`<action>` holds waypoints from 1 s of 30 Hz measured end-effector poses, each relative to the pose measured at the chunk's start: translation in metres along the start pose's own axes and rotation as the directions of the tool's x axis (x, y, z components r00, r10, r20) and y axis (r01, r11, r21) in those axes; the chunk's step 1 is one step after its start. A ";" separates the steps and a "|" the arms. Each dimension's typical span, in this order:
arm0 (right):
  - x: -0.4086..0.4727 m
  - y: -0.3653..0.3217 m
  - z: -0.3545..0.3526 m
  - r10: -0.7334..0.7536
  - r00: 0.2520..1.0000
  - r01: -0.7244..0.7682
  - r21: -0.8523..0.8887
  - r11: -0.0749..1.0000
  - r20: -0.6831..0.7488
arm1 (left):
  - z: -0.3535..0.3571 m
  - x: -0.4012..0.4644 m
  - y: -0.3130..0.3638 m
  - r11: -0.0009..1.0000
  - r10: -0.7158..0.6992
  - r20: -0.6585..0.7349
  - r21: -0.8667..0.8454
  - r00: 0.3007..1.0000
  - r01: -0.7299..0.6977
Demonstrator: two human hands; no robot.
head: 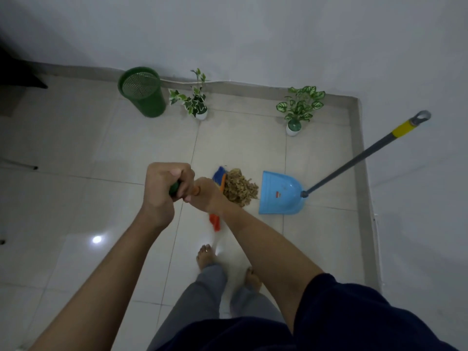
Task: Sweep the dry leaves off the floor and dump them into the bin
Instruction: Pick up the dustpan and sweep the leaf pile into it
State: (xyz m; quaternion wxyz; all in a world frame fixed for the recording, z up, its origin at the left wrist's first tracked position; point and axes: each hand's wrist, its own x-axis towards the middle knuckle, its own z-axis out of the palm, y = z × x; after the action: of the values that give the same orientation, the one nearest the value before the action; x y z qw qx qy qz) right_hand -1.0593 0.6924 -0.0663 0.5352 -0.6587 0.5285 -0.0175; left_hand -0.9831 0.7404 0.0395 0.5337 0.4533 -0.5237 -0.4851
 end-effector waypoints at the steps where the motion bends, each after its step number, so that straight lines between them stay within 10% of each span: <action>1: -0.004 0.007 -0.003 -0.003 1.000 0.003 -0.001 1.000 -0.004 | 0.009 -0.003 -0.002 1.000 0.002 -0.001 -0.007 1.000 -0.002; 17: -0.038 0.046 -0.041 -0.140 0.980 0.126 -0.105 0.986 -0.141 | 0.037 -0.011 0.011 0.970 0.013 -0.132 -0.237 0.991 -0.044; 30: -0.030 0.000 -0.053 -0.238 0.935 0.249 0.009 0.969 -0.263 | 0.012 0.027 0.048 0.963 0.111 0.041 -0.251 0.993 -0.097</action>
State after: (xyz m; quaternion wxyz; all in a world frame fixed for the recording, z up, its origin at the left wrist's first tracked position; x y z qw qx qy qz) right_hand -1.1039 0.6778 -0.0272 0.4688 -0.6996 0.5080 -0.1808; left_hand -0.9935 0.7194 0.0904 0.5964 0.3413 -0.4965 -0.5305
